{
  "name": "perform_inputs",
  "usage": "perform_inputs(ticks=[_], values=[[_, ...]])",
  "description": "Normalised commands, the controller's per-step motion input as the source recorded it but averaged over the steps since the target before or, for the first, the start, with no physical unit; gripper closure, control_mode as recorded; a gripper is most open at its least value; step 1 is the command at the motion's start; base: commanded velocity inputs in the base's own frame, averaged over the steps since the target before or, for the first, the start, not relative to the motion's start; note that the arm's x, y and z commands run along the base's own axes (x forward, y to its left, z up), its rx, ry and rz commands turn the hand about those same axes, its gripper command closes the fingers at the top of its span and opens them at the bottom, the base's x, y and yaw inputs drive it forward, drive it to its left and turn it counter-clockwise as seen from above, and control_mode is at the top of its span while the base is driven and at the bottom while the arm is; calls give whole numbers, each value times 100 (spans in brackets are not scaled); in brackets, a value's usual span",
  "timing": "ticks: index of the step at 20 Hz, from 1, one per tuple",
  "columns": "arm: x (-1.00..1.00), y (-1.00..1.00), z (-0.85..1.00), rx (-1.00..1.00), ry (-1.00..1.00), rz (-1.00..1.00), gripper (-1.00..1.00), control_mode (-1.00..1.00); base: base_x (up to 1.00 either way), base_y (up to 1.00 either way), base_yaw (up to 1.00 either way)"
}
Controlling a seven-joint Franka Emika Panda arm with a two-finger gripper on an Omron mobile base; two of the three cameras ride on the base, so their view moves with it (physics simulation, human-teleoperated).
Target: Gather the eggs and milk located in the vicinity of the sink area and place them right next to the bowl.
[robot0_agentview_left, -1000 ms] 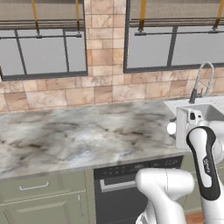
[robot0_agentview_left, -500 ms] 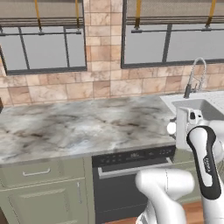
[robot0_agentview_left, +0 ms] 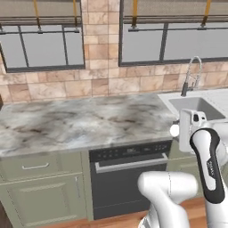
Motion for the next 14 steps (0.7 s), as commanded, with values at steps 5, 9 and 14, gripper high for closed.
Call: perform_inputs(ticks=[5,9,14], values=[[0,0,0,0,0,0,100,100,0,-64,0],[0,0,0,0,0,0,100,100,0,-76,0],[0,0,0,0,0,0,100,100,-8,-81,0]])
